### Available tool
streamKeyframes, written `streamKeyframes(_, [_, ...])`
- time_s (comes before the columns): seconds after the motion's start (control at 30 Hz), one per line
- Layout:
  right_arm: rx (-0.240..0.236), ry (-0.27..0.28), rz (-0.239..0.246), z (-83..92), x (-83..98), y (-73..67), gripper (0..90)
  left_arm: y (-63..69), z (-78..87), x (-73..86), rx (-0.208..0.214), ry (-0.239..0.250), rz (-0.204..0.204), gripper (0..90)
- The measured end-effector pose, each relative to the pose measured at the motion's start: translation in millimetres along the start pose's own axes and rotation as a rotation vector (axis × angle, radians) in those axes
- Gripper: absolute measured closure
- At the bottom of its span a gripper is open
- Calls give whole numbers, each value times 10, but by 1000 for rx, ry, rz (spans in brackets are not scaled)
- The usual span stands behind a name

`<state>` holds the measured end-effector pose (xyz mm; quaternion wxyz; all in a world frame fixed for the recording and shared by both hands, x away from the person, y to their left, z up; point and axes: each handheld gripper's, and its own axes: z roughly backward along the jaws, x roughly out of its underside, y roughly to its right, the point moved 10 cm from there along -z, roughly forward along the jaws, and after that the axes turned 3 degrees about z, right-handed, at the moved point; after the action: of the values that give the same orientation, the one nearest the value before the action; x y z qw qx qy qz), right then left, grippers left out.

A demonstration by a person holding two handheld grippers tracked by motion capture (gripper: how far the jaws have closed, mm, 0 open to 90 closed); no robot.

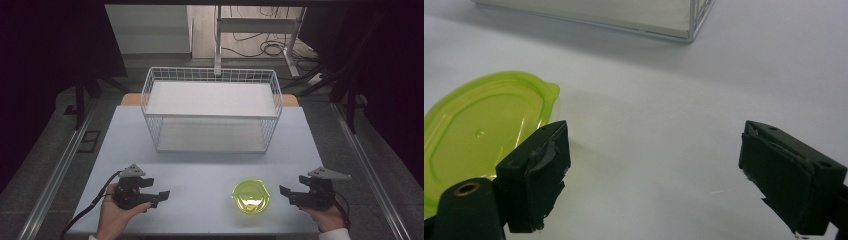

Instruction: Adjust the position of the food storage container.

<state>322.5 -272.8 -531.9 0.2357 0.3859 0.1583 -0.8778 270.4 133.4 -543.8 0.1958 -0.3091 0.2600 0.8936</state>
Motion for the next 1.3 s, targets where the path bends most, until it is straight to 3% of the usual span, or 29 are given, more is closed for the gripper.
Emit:
streamKeyframes(0.23, [-12, -3, -2, 9, -1, 8, 152, 8, 37, 4, -1, 3, 7, 208])
streamKeyframes(0.4, [-3, -10, -3, 38, -2, -4, 173, -45, 147, -42, -11, 38, 13, 210])
streamKeyframes(0.77, [-22, -15, 11, 109, 2, -79, 262, -94, 136, -83, -10, 37, 15, 208])
streamKeyframes(0.9, [-40, -25, 18, 120, 35, -117, 309, -44, 119, -95, 32, 39, 27, 207])
streamKeyframes(1.17, [-88, -60, 42, 144, 117, -210, 418, -50, 100, -76, 19, 28, 21, 206])
streamKeyframes(1.27, [-106, -79, 70, 144, 153, -278, 498, -58, 96, -67, 11, 23, 14, 205])
streamKeyframes(1.3, [-113, -94, 115, 140, 188, -340, 619, -89, 94, -57, -9, 14, 2, 204])
